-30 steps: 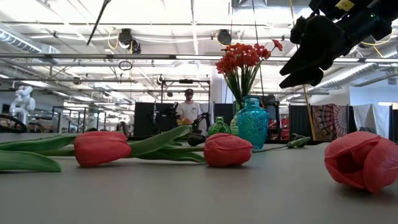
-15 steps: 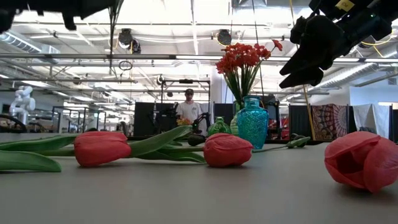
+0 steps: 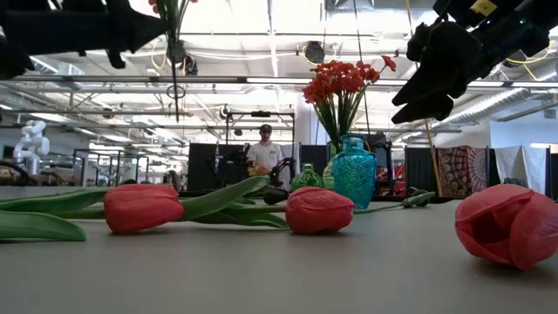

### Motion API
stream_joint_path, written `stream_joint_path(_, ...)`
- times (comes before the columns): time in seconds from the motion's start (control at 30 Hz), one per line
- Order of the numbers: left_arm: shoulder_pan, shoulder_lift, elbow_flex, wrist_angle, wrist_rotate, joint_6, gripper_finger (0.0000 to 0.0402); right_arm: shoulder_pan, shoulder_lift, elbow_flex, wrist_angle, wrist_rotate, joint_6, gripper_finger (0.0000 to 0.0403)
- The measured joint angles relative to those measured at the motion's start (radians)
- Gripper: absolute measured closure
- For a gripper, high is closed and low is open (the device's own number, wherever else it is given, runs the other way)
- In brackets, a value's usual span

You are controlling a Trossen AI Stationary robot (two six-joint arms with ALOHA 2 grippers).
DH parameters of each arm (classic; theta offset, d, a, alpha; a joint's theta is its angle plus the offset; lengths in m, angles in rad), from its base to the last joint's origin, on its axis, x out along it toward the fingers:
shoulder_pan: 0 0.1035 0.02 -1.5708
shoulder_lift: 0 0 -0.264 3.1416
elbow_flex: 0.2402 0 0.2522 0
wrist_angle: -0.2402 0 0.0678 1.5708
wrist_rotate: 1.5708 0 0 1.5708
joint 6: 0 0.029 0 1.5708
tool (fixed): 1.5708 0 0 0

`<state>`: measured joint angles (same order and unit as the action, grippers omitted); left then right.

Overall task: Sort flowers into vase by color
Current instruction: Put the red flowers into the top green vase

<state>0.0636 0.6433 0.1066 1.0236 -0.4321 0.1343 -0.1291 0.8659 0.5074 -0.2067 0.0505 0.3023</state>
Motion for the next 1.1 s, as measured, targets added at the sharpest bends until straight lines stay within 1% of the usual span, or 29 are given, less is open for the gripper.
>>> stream_joint_path(0.2,0.092,0.117,0.007,0.084,0.115,-0.077,0.0394,0.0,0.0,0.0,0.0,0.0,0.0,0.0103)
stream_joint_path(0.4,0.127,0.25,0.071,0.125,0.191,-0.077,0.0394,0.0,0.0,0.0,0.0,0.0,0.0,0.0103)
stream_joint_path(0.6,0.144,0.417,0.165,0.162,0.224,-0.077,0.0394,0.0,0.0,0.0,0.0,0.0,0.0,0.0103)
stream_joint_path(0.83,0.176,0.643,0.23,0.435,0.244,-0.077,0.0394,0.0,0.0,0.0,0.0,0.0,0.0,0.0103)
stream_joint_path(0.9,0.186,0.703,0.254,0.485,0.246,-0.078,0.0394,0.0,0.0,0.0,0.0,0.0,0.0,0.0103)
stream_joint_path(1.03,0.202,0.815,0.321,0.51,0.25,-0.078,0.0394,0.0,0.0,0.0,0.0,0.0,0.0,0.0103)
stream_joint_path(1.1,0.212,0.862,0.364,0.518,0.276,-0.078,0.0394,0.0,0.0,0.0,0.0,0.0,0.0,0.0103)
